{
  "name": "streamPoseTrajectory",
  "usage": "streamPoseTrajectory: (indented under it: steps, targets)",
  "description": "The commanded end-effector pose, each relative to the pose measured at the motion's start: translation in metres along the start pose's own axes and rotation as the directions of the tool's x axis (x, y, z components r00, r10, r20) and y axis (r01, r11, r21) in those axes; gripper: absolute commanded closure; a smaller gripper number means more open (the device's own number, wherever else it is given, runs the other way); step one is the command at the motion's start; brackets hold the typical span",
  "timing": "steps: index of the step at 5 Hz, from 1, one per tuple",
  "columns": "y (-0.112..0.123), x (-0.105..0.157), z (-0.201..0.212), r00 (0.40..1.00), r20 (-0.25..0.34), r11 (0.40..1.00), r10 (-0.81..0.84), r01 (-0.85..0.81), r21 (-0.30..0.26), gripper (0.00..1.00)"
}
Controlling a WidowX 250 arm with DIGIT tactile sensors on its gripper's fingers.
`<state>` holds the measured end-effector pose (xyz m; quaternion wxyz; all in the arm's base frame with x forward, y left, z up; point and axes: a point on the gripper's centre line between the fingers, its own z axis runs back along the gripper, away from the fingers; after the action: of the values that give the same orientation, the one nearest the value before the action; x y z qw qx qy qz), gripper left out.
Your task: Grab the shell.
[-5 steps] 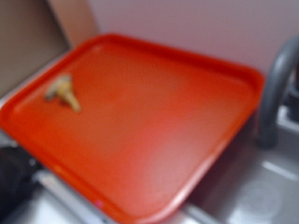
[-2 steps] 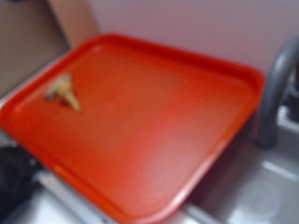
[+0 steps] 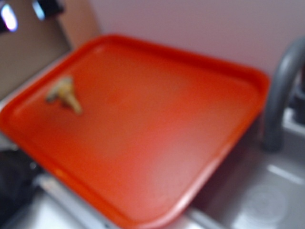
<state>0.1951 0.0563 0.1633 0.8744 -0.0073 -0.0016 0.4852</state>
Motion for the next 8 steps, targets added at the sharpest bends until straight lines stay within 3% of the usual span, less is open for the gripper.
streamPoseTrajectory:
  steps: [1, 2, 3, 4, 7, 8]
  targets:
    - [0.015, 0.01, -0.049, 0.954, 0.126, 0.959, 0.271, -0.279, 0.048, 0.0]
    - [0.009, 0.027, -0.073, 0.952, 0.147, 0.959, 0.269, -0.279, 0.047, 0.0]
    - [0.008, 0.041, -0.098, 0.953, 0.213, 0.97, 0.216, -0.234, 0.063, 0.0]
    - [0.019, 0.038, -0.119, 0.954, 0.253, 0.977, 0.161, -0.19, 0.092, 0.0]
    - [0.019, 0.011, -0.149, 0.986, 0.157, 0.993, 0.061, -0.077, 0.094, 0.0]
    - [0.018, 0.008, -0.154, 0.983, 0.172, 0.991, 0.064, -0.082, 0.102, 1.0]
